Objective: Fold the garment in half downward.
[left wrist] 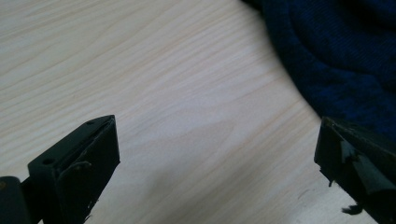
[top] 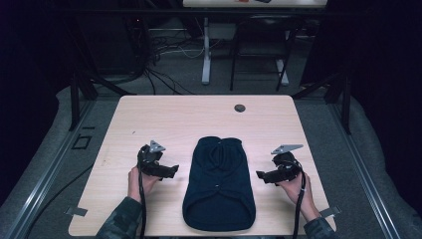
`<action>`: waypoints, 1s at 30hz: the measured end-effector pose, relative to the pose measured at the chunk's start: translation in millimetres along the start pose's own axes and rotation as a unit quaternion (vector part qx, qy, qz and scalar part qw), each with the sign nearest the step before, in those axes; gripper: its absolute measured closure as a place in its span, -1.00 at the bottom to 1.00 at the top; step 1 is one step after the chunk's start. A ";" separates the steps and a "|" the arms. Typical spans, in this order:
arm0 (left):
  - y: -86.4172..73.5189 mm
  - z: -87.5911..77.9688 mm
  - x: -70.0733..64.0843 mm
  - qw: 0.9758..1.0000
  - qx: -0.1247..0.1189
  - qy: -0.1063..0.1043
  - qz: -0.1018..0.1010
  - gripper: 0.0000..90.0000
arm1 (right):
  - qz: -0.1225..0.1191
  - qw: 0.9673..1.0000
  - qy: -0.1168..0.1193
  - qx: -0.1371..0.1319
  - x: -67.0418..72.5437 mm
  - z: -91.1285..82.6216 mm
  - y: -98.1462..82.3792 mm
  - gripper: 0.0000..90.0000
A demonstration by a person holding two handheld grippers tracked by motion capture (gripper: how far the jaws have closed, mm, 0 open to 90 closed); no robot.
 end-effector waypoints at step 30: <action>62.8 62.8 -16.3 0.999 0.010 -0.050 0.017 -1.00 | 0.003 0.999 0.037 0.029 -4.5 46.5 54.2 -0.81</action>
Point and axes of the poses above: each handheld gripper's, and its own axes: z roughly forward along the jaws, y roughly out of its top, x roughly to its left, the point moved 2 cm from there along z, roughly forward along the jaws, and after that the axes turned 14 degrees about -x, right-handed, at the moved point
